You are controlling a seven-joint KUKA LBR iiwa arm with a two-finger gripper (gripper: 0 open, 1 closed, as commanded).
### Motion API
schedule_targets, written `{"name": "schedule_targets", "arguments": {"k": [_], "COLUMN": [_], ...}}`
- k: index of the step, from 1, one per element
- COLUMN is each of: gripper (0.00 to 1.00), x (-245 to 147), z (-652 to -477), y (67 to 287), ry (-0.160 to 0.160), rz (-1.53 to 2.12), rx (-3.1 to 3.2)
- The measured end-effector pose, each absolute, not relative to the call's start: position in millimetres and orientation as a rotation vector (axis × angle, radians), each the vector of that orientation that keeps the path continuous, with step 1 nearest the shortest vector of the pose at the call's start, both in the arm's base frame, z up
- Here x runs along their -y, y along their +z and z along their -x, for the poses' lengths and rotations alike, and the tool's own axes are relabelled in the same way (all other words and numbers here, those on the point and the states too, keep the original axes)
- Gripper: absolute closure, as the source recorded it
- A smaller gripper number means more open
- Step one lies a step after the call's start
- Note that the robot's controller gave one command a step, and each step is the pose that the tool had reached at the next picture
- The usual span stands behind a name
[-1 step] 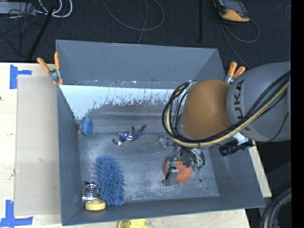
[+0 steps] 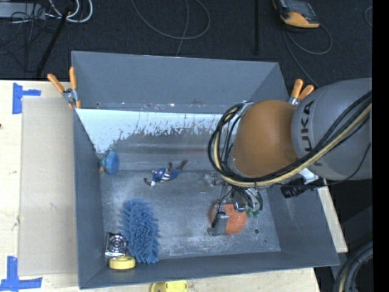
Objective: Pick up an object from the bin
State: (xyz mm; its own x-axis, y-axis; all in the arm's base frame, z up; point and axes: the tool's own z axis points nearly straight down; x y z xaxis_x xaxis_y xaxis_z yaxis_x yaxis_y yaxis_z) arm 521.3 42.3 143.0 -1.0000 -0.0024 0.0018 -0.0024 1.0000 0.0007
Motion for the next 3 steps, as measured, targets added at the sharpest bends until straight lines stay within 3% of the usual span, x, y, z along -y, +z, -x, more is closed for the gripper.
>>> {"name": "schedule_targets", "arguments": {"k": [1, 2, 3], "gripper": [0.00, 1.00, 1.00], "x": [-15, 41, 41], "z": [-519.2, -526.3, -526.3], "y": [117, 74, 74], "ry": [-0.002, -0.001, -0.001], "rz": [-0.033, -0.139, -0.137], "rx": [3.143, 3.137, 3.137]}}
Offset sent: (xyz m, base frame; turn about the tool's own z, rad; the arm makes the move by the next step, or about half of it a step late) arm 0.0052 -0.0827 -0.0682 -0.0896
